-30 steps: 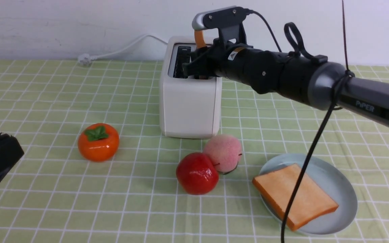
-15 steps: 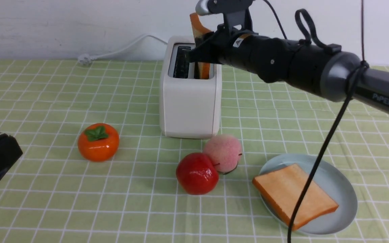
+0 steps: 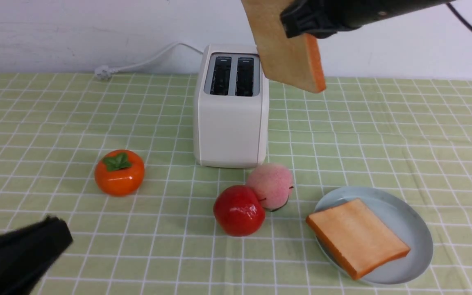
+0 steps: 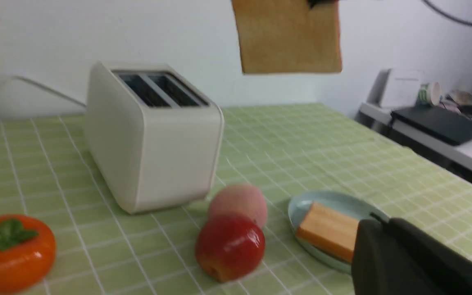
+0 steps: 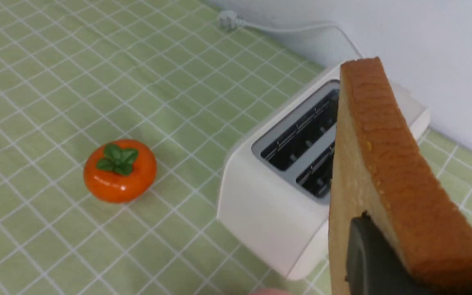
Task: Take toasted bread from bread machine on green coffee tablecloth place on plate.
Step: 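Place the held slice of bread on top of the slice on the plate with the right gripper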
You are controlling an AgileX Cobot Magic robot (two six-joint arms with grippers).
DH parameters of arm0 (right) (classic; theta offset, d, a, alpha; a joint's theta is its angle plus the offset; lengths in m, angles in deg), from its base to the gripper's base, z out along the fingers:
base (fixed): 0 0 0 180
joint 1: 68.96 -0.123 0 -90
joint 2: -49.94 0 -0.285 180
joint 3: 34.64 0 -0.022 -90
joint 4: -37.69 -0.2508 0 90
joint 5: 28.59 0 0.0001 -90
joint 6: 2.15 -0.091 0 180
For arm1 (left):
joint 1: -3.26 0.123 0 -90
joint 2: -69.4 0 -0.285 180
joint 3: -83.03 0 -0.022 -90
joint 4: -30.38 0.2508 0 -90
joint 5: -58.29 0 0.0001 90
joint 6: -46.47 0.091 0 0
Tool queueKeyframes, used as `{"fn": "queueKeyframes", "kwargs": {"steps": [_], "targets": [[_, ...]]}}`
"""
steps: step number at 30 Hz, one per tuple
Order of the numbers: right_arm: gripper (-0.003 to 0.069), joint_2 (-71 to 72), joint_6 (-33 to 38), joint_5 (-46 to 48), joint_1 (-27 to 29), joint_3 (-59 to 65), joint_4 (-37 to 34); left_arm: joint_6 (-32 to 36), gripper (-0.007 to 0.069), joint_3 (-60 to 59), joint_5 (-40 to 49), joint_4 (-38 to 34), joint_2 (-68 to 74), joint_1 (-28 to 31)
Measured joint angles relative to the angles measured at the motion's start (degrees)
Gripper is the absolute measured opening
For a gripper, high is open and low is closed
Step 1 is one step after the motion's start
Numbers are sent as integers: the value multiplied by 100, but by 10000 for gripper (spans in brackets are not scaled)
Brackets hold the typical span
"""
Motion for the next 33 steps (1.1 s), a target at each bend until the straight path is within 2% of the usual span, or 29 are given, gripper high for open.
{"fn": "queueKeyframes", "kwargs": {"steps": [4, 8, 14, 15, 19, 22, 26, 33], "targets": [[111, 743, -289, 122, 0, 937, 83, 0, -2, -499, -490, -92, 0, 0], [111, 1739, -906, 181, 0, 2380, 428, -26, -2, -913, -890, -1, 0, 0], [109, 2720, -2221, 197, 0, 3860, 1219, -64, 1, -1198, -992, 10, 0, 0], [109, 2720, -2221, 194, 0, 3893, 1259, -64, 1, -1203, -992, 10, 0, 0], [109, 2782, -3197, 115, 0, 4430, 2091, -64, 4, -1204, -992, 10, 0, 0], [109, 2604, -3690, 109, 0, 4562, 2404, -64, 5, -1204, -992, 10, 0, 0], [109, 2213, -3975, -10, 155, 4575, 2719, -64, 11, -1204, -992, 10, 0, 0], [109, 1585, -4010, -353, 378, 4575, 3135, -64, 19, -1204, -992, 10, 0, 0]]}}
